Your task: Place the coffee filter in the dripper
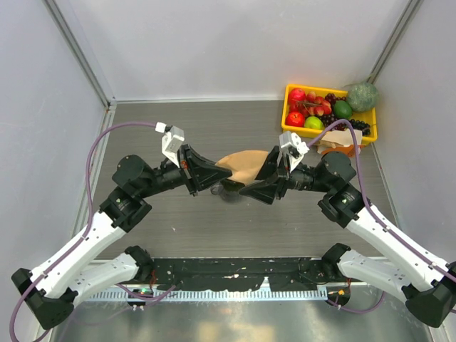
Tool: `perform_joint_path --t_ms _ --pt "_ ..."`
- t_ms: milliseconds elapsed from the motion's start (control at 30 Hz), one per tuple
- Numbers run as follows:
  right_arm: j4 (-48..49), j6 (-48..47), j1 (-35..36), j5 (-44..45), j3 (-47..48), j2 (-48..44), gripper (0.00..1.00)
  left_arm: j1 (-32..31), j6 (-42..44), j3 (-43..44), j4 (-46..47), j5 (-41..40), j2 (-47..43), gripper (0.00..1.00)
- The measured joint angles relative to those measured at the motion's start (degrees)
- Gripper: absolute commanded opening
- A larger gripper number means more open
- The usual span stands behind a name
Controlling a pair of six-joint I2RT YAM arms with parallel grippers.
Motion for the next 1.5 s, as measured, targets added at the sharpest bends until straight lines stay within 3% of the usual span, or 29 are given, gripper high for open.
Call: perform_joint_path --t_ms 133,167,200,367,467,600,700,767,867,900,967,1000,1100,1233,1333,1500 --pt "0.72 0.15 0.28 0.15 0.00 0.20 0.06 0.00 -0.31 0.00 -0.04 -0.17 0.15 0.00" --pt "0.76 0.13 0.31 0.17 0.00 0.22 0.05 0.00 -0.33 0.00 -0.04 -0.17 0.15 0.00" --pt "0.74 -0.02 0.31 0.24 0.00 0.20 0.05 0.00 -0.35 0.00 -0.02 -0.20 0.15 0.07" --pt "0.15 -0.28 0.33 0.26 0.00 -0.02 0.05 0.04 0.09 -0.04 -0.11 -0.61 0.09 0.55" --pt "-0.26 -0.24 0.37 0.17 0.00 -0.26 0.05 0.04 0.44 -0.50 -0.11 0.17 -0.26 0.60" --pt "-0.46 -0.17 0.37 -0.46 0.00 -0.42 0.05 0.04 1.62 -1.77 -0.22 1.79 -0.50 0.52" --pt "-0.66 0.09 0.37 -1.05 0.00 -0.42 0.05 0.02 2.75 -2.10 -0.55 2.47 -0.44 0.31" --pt "-0.66 0.26 0.37 -1.44 0.00 -0.42 0.05 0.04 3.34 -2.10 -0.48 2.64 -0.44 0.03" --pt "-1.25 0.17 0.37 -1.66 0.00 -0.46 0.05 0.04 4.24 -2.10 -0.37 3.58 -0.42 0.00" --pt "-1.92 -0.07 0.37 -1.68 -0.02 -0.57 0.05 0.02 4.66 -2.10 -0.42 4.09 -0.42 0.08" --pt "-2.84 -0.66 0.35 -1.66 -0.02 -0.87 0.05 0.04 4.98 -2.12 -0.50 5.05 -0.46 0.45" --pt "-3.58 -1.25 0.13 -1.73 -0.02 -1.18 0.05 0.04 5.31 -2.21 -0.59 5.44 -0.52 0.55" --pt "-7.82 -4.07 -1.18 -3.72 0.07 -2.34 0.05 1.27 6.29 -2.36 -2.45 7.82 -1.38 0.70" --pt "-19.43 -12.81 -2.67 -7.50 1.79 -3.30 0.05 7.39 9.42 -2.08 -9.77 14.34 -4.04 0.91" --pt "-28.96 -21.55 -2.69 -9.73 4.46 -3.41 0.05 11.85 12.72 0.33 -17.49 20.35 -4.33 0.90" --pt "-41.18 -35.41 -1.36 -10.95 8.28 -3.34 0.05 12.81 16.76 4.22 -22.51 22.84 -2.47 0.84"
